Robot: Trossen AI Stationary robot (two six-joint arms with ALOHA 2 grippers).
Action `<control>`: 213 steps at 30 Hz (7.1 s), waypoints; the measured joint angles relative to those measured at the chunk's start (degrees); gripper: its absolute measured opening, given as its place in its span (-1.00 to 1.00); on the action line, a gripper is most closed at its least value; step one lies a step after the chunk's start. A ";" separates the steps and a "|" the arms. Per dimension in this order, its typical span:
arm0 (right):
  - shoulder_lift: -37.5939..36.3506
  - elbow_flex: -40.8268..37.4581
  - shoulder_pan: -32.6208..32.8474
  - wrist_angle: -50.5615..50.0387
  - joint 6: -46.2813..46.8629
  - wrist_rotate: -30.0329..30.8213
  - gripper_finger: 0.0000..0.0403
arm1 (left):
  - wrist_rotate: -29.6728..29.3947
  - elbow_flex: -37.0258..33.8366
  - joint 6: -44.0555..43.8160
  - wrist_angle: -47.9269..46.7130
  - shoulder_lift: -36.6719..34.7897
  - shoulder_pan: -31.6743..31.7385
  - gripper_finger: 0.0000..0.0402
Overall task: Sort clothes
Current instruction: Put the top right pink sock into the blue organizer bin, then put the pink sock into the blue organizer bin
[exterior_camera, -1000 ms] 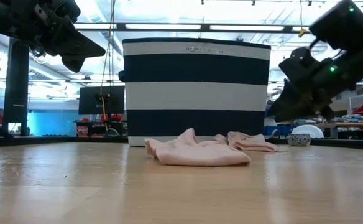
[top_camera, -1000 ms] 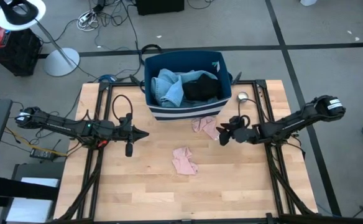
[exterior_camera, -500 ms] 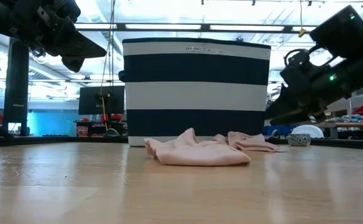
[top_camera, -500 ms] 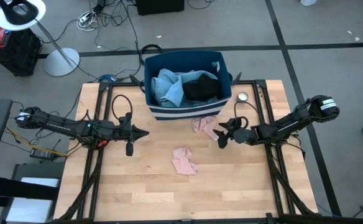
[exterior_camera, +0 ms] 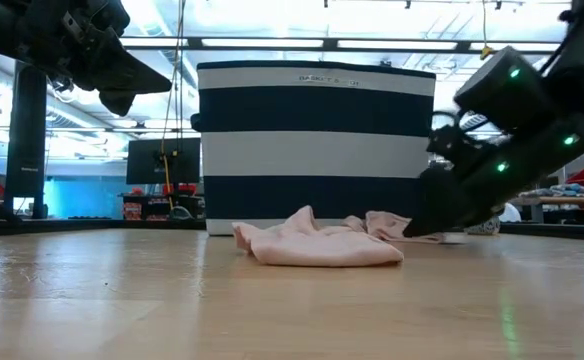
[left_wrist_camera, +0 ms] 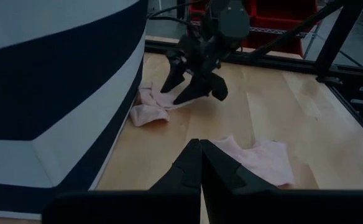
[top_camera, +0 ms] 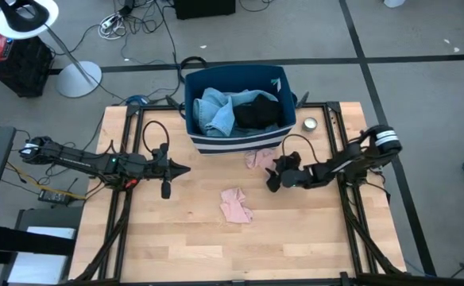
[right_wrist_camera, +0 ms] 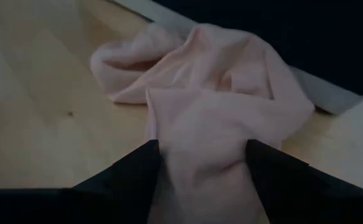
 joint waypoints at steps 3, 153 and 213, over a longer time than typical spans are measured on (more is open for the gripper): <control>2.03 1.60 -1.03 0.76 -0.16 -2.33 0.10 | 0.00 0.00 0.01 -0.02 -0.01 -0.02 -0.97; -11.35 33.26 -0.35 -35.21 -22.78 -33.82 -0.16 | 0.00 0.00 1.26 -0.04 -0.01 -0.02 -0.97; 14.13 18.58 3.42 14.13 -24.62 -29.00 0.07 | 10.14 -16.85 10.60 13.28 -17.11 5.53 -0.97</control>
